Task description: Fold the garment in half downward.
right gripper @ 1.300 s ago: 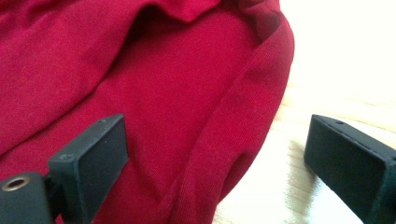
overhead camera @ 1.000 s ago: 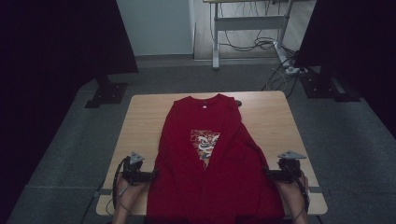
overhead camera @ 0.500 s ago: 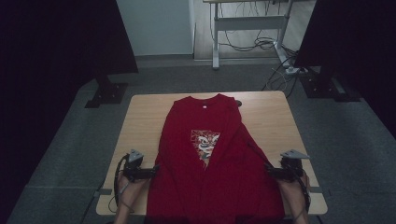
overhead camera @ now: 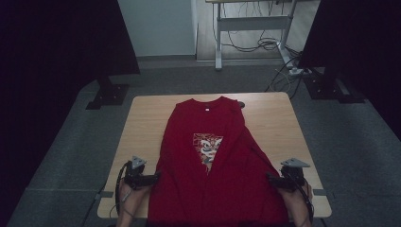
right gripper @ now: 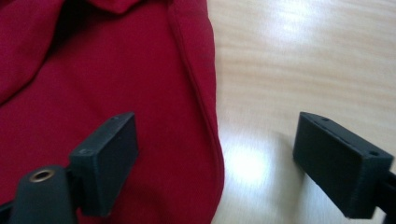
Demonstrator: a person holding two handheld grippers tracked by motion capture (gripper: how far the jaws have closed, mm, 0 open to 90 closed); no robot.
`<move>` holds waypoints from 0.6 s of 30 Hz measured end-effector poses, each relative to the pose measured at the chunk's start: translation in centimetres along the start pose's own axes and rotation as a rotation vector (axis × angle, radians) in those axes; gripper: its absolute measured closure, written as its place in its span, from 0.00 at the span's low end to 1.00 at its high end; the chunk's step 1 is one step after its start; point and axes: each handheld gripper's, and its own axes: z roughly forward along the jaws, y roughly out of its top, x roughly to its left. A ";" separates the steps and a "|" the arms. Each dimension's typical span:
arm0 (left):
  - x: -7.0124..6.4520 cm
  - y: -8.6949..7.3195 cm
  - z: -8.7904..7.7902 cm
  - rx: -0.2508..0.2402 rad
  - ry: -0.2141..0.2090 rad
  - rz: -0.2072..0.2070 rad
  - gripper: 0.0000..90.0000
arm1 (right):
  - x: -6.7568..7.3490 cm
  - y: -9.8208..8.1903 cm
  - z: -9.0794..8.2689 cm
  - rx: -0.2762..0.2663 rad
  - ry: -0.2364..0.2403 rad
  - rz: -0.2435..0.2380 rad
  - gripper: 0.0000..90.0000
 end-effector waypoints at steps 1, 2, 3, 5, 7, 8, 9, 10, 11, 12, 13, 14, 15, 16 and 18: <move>0.0 0.0 0.0 0.000 0.000 0.000 0.15 | 0.0 0.0 0.0 0.000 0.000 0.000 0.18; 0.0 0.0 0.0 0.000 0.000 0.000 0.15 | 0.4 -0.8 -0.9 -0.008 0.002 -0.003 0.18; -0.4 -0.6 -0.6 0.000 -0.004 0.005 0.15 | 0.4 -0.8 -0.9 -0.008 0.002 -0.003 0.22; -0.4 -0.6 -0.6 0.000 -0.004 0.005 0.15 | 0.7 -1.6 -1.8 -0.009 0.011 -0.009 0.22; -0.5 -0.4 -0.6 0.005 -0.031 0.030 0.17 | 0.7 -1.8 -1.9 -0.008 0.018 -0.014 0.20; -0.5 -0.4 -0.6 0.005 -0.031 0.030 0.17 | 0.7 -1.8 -1.9 -0.008 0.018 -0.014 0.20; -0.6 0.3 -0.3 0.005 -0.013 0.045 0.17 | 0.8 -1.6 -1.8 -0.001 0.019 -0.014 0.17; -0.6 0.3 -0.3 0.005 -0.013 0.045 0.17 | 0.8 -1.6 -1.8 -0.001 0.019 -0.014 0.17; -0.6 0.3 -0.3 0.005 -0.013 0.045 0.17 | 0.9 -1.1 -1.4 0.005 0.023 -0.017 0.17; -1.0 1.9 0.9 0.010 -0.001 0.089 0.17 | 0.9 -1.1 -1.4 0.005 0.023 -0.017 0.16; -0.9 2.7 1.8 0.022 0.014 0.104 0.16 | 1.3 1.1 0.3 -0.011 0.028 -0.050 0.14; -0.9 2.7 1.8 0.022 0.014 0.104 0.16 | 1.3 1.1 0.3 -0.011 0.028 -0.050 0.14; -0.7 3.0 2.1 0.029 0.019 0.101 0.16 | 1.4 1.6 0.7 -0.010 0.027 -0.056 0.14; -0.7 3.0 2.1 0.029 0.019 0.101 0.16 | 1.4 1.6 0.7 -0.010 0.027 -0.056 0.14; 0.5 3.1 2.8 0.024 0.008 0.042 0.14 | 1.1 2.6 2.5 -0.002 0.036 -0.062 0.14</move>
